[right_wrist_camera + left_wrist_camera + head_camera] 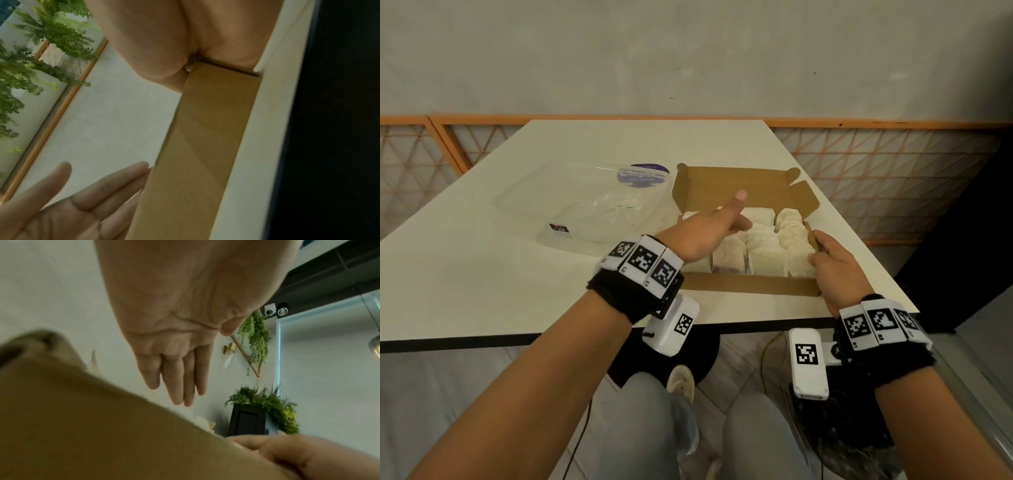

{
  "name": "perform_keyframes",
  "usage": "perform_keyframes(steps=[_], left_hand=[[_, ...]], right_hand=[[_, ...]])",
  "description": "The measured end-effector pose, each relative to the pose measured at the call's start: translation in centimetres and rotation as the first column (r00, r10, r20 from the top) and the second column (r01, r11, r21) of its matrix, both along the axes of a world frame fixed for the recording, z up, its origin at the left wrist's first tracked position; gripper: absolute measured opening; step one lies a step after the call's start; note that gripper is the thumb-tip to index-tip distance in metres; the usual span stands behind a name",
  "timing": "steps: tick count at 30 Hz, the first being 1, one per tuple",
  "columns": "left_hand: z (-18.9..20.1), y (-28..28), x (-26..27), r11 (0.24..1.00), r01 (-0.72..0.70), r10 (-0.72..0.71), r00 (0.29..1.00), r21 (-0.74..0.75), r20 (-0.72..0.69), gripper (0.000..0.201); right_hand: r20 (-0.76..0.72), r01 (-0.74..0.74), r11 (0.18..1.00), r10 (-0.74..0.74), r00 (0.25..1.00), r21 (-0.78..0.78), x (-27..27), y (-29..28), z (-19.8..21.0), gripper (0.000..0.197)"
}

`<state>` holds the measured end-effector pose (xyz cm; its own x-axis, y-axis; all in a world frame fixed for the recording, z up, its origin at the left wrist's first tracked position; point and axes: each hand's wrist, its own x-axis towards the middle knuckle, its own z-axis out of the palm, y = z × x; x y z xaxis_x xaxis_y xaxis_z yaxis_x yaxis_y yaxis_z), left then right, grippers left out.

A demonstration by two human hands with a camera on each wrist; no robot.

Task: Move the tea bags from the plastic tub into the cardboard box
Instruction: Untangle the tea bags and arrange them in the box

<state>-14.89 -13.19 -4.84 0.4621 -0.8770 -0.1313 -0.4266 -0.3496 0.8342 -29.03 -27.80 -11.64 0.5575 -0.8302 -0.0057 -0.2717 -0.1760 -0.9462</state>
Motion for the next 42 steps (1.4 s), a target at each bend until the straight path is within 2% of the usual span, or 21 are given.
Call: perform_keyframes(steps=[1,3,5,8,10,12,15,16,19,21,24,26,29,33,36,38,39,40,42], left_hand=[[0.1,-0.1,0.3,0.999,-0.022,0.022,1.0,-0.038,-0.007,0.068],[0.3,0.3,1.1,0.977,-0.173,0.171,0.985,-0.125,-0.026,0.061],[0.2,1.1,1.8,0.934,-0.308,0.287,0.949,-0.179,-0.133,0.059],[0.1,2.1,1.6,0.872,-0.468,0.38,0.833,-0.146,-0.403,0.064],[-0.2,2.3,1.5,0.834,-0.543,0.426,0.749,-0.101,-0.507,0.065],[-0.7,2.1,1.7,0.821,-0.569,0.427,0.661,-0.041,-0.617,0.068],[-1.3,2.0,1.6,0.888,-0.458,0.232,0.502,-0.029,-0.833,0.071],[-1.5,2.0,1.6,0.892,-0.449,0.21,0.497,-0.043,-0.842,0.066],[-1.7,2.0,1.6,0.855,-0.514,0.313,0.622,-0.073,-0.717,0.043],[-2.0,2.3,2.2,0.837,-0.542,0.391,0.686,-0.072,-0.614,0.039],[-2.7,2.6,2.9,0.811,-0.578,0.446,0.707,-0.085,-0.549,0.03],[-3.0,2.4,2.9,0.804,-0.583,0.468,0.742,-0.118,-0.48,0.035],[-3.2,1.9,2.9,0.833,-0.532,0.471,0.826,-0.153,-0.31,0.041],[-2.8,2.0,3.3,0.828,-0.528,0.492,0.845,-0.188,-0.211,0.04],[-1.8,2.3,3.5,0.785,-0.532,0.529,0.842,-0.318,-0.104,0.04],[-0.6,2.3,2.9,0.814,-0.435,0.47,0.883,-0.385,-0.002,0.04],[0.0,2.2,2.4,0.862,-0.354,0.405,0.911,-0.363,0.072,0.039],[0.4,2.0,1.9,0.914,-0.27,0.321,0.938,-0.303,0.134,0.035],[0.8,1.5,1.3,0.977,-0.155,0.177,0.971,-0.144,0.16,0.022]], right_hand=[[-0.001,-0.002,1.0,0.002,1.0,-0.01,0.0,0.0,0.0,0.049],[0.012,0.007,1.0,-0.007,1.0,0.0,0.0,-0.2,-0.2,0.049],[0.04,0.017,0.999,-0.019,0.999,0.034,-0.1,-0.4,-0.2,0.049],[0.101,0.032,0.993,-0.043,0.994,0.113,-0.2,-0.9,-0.3,0.05],[0.115,0.05,0.987,-0.068,0.991,0.151,-0.2,-1.4,-0.8,0.051],[0.132,0.07,0.982,-0.094,0.987,0.175,-0.4,-2.0,-1.5,0.051],[0.153,0.088,0.975,-0.121,0.981,0.206,-0.5,-2.4,-1.6,0.05],[0.154,0.087,0.974,-0.12,0.981,0.209,-0.5,-2.5,-1.5,0.05],[0.166,0.072,0.972,-0.11,0.98,0.224,-0.4,-2.4,-1.4,0.051],[0.179,0.059,0.973,-0.101,0.979,0.224,-0.4,-2.4,-1.6,0.05],[0.186,0.07,0.973,-0.112,0.976,0.221,-0.4,-2.4,-1.8,0.05],[0.195,0.082,0.968,-0.13,0.972,0.236,-0.6,-2.5,-1.7,0.05],[0.204,0.087,0.964,-0.14,0.969,0.251,-0.8,-2.3,-1.3,0.048],[0.178,0.075,0.973,-0.116,0.977,0.219,-0.7,-2.4,-1.5,0.051],[0.136,0.049,0.983,-0.074,0.988,0.178,-0.6,-1.6,-0.8,0.047],[0.106,0.015,0.99,-0.03,0.994,0.137,-0.5,-1.0,-0.4,0.046],[0.102,0.006,0.994,-0.018,0.995,0.114,-0.4,-0.6,-0.1,0.047],[0.09,0.02,0.995,-0.029,0.996,0.099,-0.3,-0.6,-0.2,0.048],[0.049,0.033,0.996,-0.037,0.998,0.079,0.0,-0.7,-0.3,0.048]])
